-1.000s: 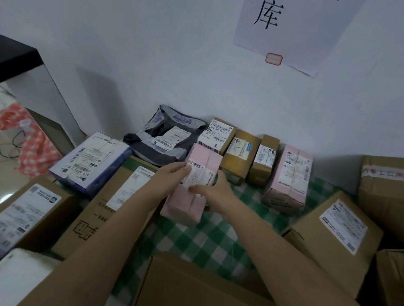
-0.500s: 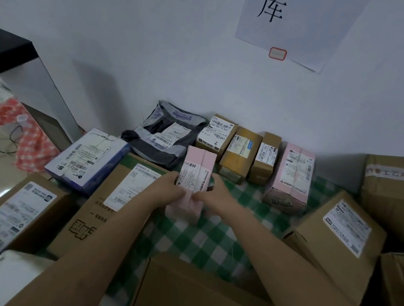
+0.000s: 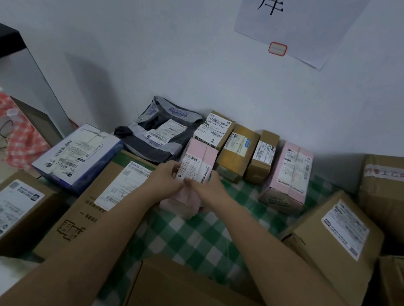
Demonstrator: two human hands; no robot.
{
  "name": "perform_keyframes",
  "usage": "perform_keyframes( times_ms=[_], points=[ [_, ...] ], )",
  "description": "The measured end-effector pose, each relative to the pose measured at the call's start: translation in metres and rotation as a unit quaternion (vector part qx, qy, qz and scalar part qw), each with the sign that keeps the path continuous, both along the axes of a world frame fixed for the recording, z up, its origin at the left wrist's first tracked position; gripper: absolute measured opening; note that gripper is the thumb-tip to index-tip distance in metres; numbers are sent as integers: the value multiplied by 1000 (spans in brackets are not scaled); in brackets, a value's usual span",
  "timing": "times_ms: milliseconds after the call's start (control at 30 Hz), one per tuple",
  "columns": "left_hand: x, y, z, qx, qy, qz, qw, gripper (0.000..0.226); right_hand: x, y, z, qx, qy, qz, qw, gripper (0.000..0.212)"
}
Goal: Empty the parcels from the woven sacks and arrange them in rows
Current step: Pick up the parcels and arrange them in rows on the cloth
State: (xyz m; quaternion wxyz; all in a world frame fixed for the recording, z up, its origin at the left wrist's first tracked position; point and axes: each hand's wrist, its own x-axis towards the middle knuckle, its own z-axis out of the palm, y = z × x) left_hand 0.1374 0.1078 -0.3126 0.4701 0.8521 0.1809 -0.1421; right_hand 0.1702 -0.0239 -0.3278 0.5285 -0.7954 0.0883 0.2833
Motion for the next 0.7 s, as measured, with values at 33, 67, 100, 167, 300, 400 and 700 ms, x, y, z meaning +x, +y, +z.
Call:
perform_keyframes(
  times_ms=[33, 67, 100, 167, 300, 400, 700],
  points=[
    [0, -1, 1, -13, -5, 6, 1000, 45, 0, -2, 1, 14, 13, -5, 1000, 74],
    [0, -3, 3, -30, -3, 8, 1000, 43, 0, -5, 1, 16, 30, -10, 999, 88],
    [1, -4, 5, -50, 5, 8, 999, 42, 2, -7, -2, 2, 51, -7, 999, 105],
    [3, -6, 9, -81, 23, 2, 996, 41, 4, -6, -5, -21, 88, 4, 996, 127],
    [9, -4, 9, -69, 6, 29, 997, 48, -1, -2, -11, 46, 122, -36, 991, 122],
    [11, 4, 4, -4, -2, 50, 999, 49, -4, -3, -10, 124, 160, -74, 977, 83],
    [5, 0, 0, -1, 22, -12, 1000, 58, -8, 4, -11, 3, 110, -13, 994, 44]
  ],
)
